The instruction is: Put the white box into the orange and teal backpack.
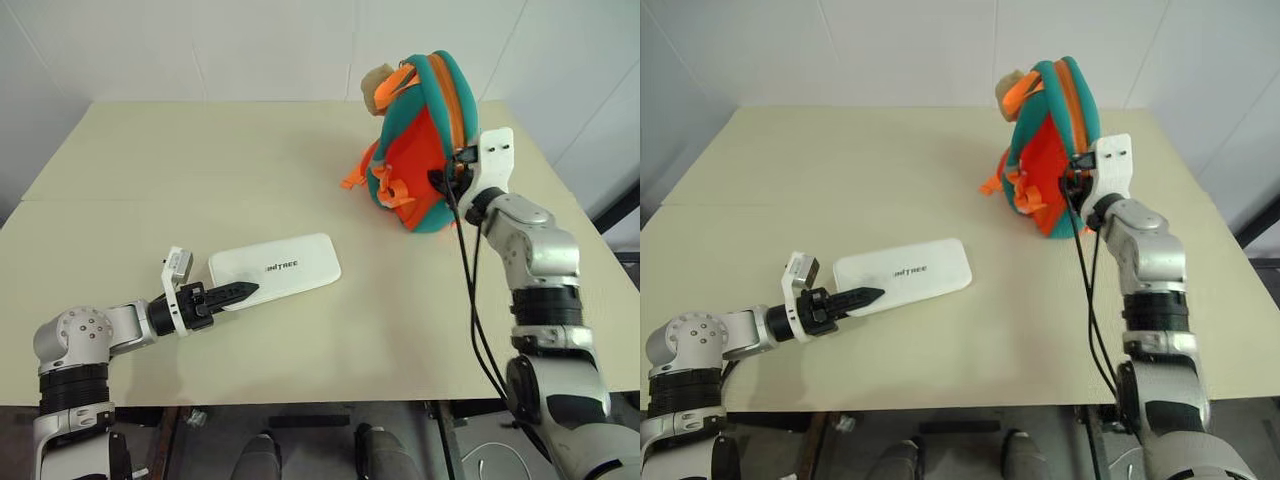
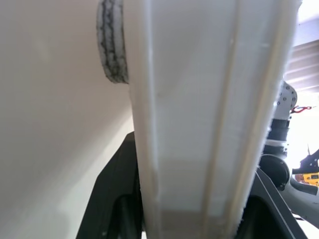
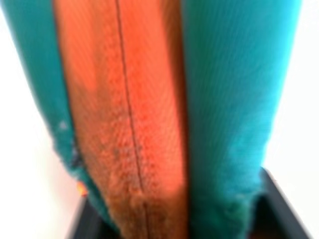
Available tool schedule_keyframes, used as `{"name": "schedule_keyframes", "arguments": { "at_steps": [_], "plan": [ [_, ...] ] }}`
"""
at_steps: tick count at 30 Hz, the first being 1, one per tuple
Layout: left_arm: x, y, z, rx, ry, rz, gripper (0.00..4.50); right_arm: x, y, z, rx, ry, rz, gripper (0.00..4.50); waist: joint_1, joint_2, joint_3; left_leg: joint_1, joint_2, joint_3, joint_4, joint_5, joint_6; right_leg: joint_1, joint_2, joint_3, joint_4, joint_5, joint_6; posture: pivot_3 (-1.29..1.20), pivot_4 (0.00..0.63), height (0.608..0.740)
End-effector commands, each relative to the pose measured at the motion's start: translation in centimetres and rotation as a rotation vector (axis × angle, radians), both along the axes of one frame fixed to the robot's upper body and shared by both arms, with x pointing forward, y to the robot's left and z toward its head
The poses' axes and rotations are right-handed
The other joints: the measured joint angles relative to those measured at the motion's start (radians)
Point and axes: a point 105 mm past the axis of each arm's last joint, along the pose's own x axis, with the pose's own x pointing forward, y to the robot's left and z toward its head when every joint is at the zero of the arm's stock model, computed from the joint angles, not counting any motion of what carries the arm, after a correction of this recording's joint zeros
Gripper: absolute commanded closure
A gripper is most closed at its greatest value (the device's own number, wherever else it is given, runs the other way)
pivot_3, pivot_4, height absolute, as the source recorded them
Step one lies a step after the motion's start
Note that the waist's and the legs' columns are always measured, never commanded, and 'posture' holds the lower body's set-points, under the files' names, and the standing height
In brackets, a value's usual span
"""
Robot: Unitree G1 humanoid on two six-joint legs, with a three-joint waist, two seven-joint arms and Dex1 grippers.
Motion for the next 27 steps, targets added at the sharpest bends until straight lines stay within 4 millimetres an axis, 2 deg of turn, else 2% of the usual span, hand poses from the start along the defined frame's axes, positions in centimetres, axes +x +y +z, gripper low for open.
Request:
{"name": "schedule_keyframes", "arguments": {
  "at_steps": [1, 2, 3, 10, 15, 19, 23, 27],
  "plan": [
    [0.7, -0.3, 1.2, -0.019, -0.064, -0.007, 3.10, -3.3, -0.8, 3.3, -0.042, -0.075, 0.088, 4.02, -0.001, 0.000, 0.000, 0.000, 0.000, 0.000, 0.000, 0.000, 0.000, 0.000, 0.000, 0.000, 0.000, 0.000, 0.000, 0.00, 0.150, 0.740],
    [0.9, -0.4, 1.1, -0.017, -0.061, -0.009, 3.10, -4.3, -1.3, 3.2, -0.062, -0.063, 0.111, 4.32, -0.002, 0.000, 0.000, 0.000, 0.000, 0.000, 0.000, 0.000, 0.000, 0.000, 0.000, 0.000, 0.000, 0.000, 0.000, 0.00, 0.150, 0.740],
    [1.1, -0.6, 0.9, -0.016, -0.058, -0.013, 3.10, -5.1, -2.0, 2.9, -0.076, -0.040, 0.126, 4.44, -0.001, 0.000, 0.000, 0.000, 0.000, 0.000, 0.000, -0.001, 0.000, 0.000, 0.000, 0.000, 0.000, 0.000, 0.000, 0.00, 0.150, 0.740],
    [2.2, -2.1, 0.4, -0.019, -0.052, -0.064, 3.10, -9.7, -6.6, 0.9, -0.221, 0.021, 0.216, 4.44, 0.000, 0.000, 0.000, 0.001, 0.000, 0.000, 0.001, -0.001, 0.000, 0.001, 0.000, 0.000, -0.004, -0.002, 0.001, 0.00, 0.150, 0.740],
    [2.3, -2.3, 0.3, -0.015, -0.051, -0.084, 3.10, -10.3, -10.9, -0.5, -0.311, 0.028, 0.132, 4.44, -0.006, 0.000, 0.000, 0.002, -0.001, 0.000, 0.005, -0.002, 0.001, 0.003, 0.000, 0.000, -0.004, -0.002, 0.001, 0.00, 0.150, 0.740],
    [2.5, -2.5, 0.4, -0.014, -0.057, -0.090, 3.10, -10.0, -11.8, -2.2, -0.318, 0.032, 0.100, 4.44, -0.005, 0.000, 0.000, 0.002, 0.000, 0.000, 0.008, -0.002, 0.001, 0.004, 0.000, 0.000, -0.002, -0.002, 0.001, 0.00, 0.150, 0.740],
    [2.9, -2.6, 0.9, -0.014, -0.068, -0.097, 3.10, -10.4, -11.8, -2.1, -0.290, -0.004, 0.075, 3.06, -0.004, 0.000, 0.000, 0.002, 0.000, 0.000, 0.013, -0.002, 0.001, 0.005, 0.000, 0.000, -0.001, -0.002, 0.001, 0.00, 0.150, 0.740],
    [3.3, -2.7, 1.7, -0.027, -0.108, -0.107, 3.10, -11.4, -12.9, -1.0, -0.328, -0.030, 0.009, 1.71, -0.002, 0.000, 0.000, 0.002, -0.001, 0.000, 0.016, -0.002, 0.001, 0.007, -0.001, 0.000, -0.001, -0.002, -0.001, 0.00, 0.150, 0.740]
  ]
}}
